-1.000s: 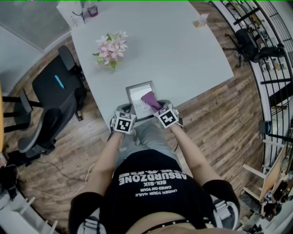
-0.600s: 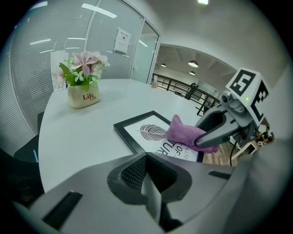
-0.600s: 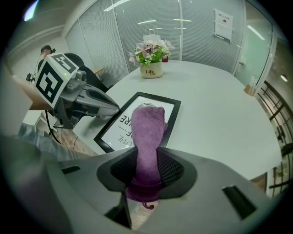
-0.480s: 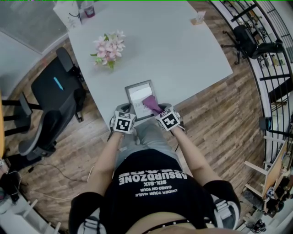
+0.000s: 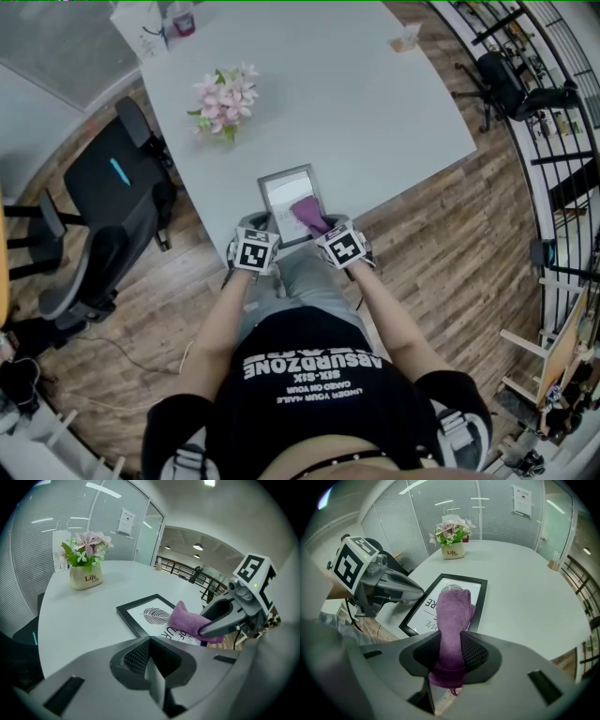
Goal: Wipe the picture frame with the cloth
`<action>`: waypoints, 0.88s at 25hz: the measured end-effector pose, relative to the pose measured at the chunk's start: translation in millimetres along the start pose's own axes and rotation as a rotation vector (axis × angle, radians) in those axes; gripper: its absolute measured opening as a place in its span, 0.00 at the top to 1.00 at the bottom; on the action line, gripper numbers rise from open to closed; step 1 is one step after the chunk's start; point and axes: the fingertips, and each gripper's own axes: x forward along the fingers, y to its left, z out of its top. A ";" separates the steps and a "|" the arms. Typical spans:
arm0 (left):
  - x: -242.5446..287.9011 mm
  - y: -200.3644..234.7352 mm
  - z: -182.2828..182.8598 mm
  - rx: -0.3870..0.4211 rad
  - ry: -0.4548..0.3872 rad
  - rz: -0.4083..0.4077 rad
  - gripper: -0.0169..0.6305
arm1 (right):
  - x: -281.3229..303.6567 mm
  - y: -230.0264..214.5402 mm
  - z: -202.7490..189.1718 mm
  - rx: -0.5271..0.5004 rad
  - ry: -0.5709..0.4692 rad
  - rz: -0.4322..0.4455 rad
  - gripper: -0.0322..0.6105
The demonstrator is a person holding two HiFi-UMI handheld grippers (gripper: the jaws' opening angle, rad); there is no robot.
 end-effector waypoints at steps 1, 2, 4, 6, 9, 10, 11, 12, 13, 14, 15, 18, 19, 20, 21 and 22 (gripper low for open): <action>0.2 0.3 0.1 0.001 0.001 0.000 0.95 | 1.0 1.7 1.0 0.009 0.000 0.001 0.74; 0.4 0.3 0.0 0.002 0.003 -0.001 0.95 | 1.9 3.0 1.6 0.019 -0.001 0.000 0.74; 0.4 -0.4 -0.5 0.002 0.005 -0.005 0.95 | 3.5 6.4 2.6 0.041 -0.003 0.006 0.74; -0.2 -0.6 -0.6 0.003 0.006 -0.006 0.95 | 4.2 9.9 3.0 0.054 -0.001 0.011 0.74; 0.0 -0.1 0.1 0.005 0.005 -0.009 0.95 | 7.0 12.2 3.8 0.054 0.000 0.007 0.74; -0.1 -0.1 0.2 0.007 0.005 -0.010 0.95 | 8.2 14.8 5.8 0.054 -0.007 0.014 0.74; -0.3 -0.2 0.3 0.008 0.006 -0.010 0.95 | 9.0 18.3 8.0 0.055 -0.014 0.022 0.74; -0.3 -0.2 0.3 0.009 0.006 -0.011 0.95 | 9.8 22.0 9.6 0.056 -0.016 0.030 0.74; -0.2 -0.1 0.3 0.010 0.007 -0.012 0.95 | 11.1 25.3 10.9 0.055 -0.018 0.036 0.74; 0.1 0.0 0.2 0.011 0.008 -0.013 0.95 | 12.6 28.3 12.8 0.051 -0.022 0.042 0.74; 0.4 0.1 0.2 0.010 0.009 -0.015 0.95 | 13.8 31.5 15.1 0.046 -0.028 0.047 0.74; -0.1 -0.1 0.2 0.006 0.014 -0.019 0.95 | 17.1 43.8 21.1 0.033 -0.043 0.075 0.74; -0.3 -0.1 0.2 0.005 0.014 -0.019 0.95 | 18.2 48.8 21.3 0.038 -0.037 0.090 0.74; -0.5 -0.1 0.4 0.004 0.015 -0.020 0.95 | 19.2 54.3 22.1 0.049 -0.032 0.109 0.74; -0.6 0.0 0.6 0.003 0.014 -0.021 0.95 | 20.1 60.4 24.5 0.065 -0.032 0.133 0.74; -0.8 0.1 0.7 0.002 0.014 -0.021 0.95 | 20.9 66.9 27.6 0.087 -0.038 0.161 0.74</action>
